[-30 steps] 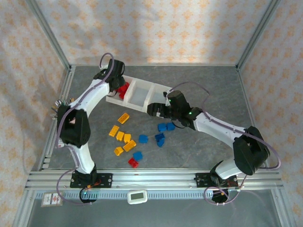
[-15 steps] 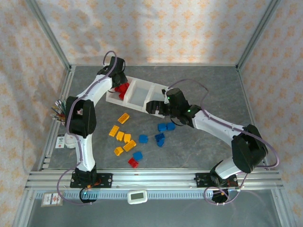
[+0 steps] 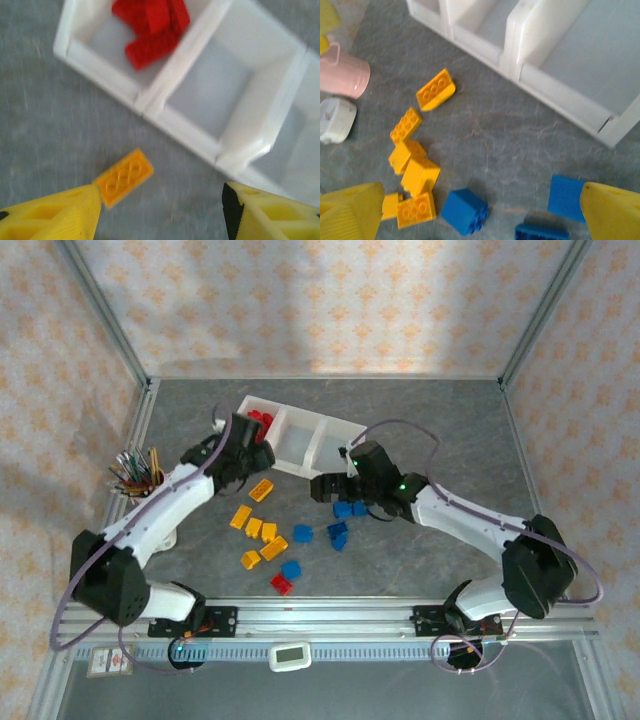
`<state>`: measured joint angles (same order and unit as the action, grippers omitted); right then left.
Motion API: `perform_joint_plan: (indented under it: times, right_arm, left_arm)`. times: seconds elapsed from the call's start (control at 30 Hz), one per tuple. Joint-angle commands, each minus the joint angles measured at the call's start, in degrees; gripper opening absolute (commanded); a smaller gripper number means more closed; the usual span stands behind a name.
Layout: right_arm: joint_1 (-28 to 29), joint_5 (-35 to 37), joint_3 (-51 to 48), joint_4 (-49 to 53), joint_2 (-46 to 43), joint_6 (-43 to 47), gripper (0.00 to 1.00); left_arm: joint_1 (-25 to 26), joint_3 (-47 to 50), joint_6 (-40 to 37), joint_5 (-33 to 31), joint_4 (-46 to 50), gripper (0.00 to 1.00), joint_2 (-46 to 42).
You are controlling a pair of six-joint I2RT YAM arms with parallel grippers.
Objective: Sort the legos into containers by color
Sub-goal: Pick up the lego from the middle-left of the table.
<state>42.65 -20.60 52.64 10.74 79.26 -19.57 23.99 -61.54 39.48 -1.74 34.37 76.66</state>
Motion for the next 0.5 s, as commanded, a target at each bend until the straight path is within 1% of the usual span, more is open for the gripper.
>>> perform_joint_plan:
  times: [0.0,0.07,0.17,0.23,0.3,0.37,0.47]
  right_arm:
    - [2.1,-1.4,-3.6,1.5,-3.1,1.1,1.00]
    - [3.2,-2.4,-6.1,0.6,-4.3,1.1,1.00]
    - [4.0,-3.6,-9.9,-0.4,-6.0,1.0,1.00]
    - [4.1,-4.4,-12.9,-1.6,-7.5,0.5,1.00]
    - [4.1,-5.9,-15.2,-2.8,-8.3,0.2,1.00]
    - [4.1,-6.9,-16.4,-3.2,-8.4,-0.5,1.00]
    - [4.1,-6.1,-17.5,-3.2,-8.8,-0.9,1.00]
  left_arm:
    - [5.4,4.2,9.4,-1.9,7.1,0.67,-4.7]
    - [9.8,6.1,13.0,-3.1,9.3,0.68,-7.3]
    - [15.5,8.7,19.0,-3.2,13.6,0.68,-9.7]
    - [20.4,10.4,24.4,-3.8,16.4,0.68,-11.1]
    - [24.9,12.0,28.2,-3.2,17.0,0.69,-12.0]
    - [28.2,13.2,31.1,-2.1,17.9,0.70,-12.4]
    - [32.9,14.4,35.5,-1.0,19.5,0.71,-12.4]
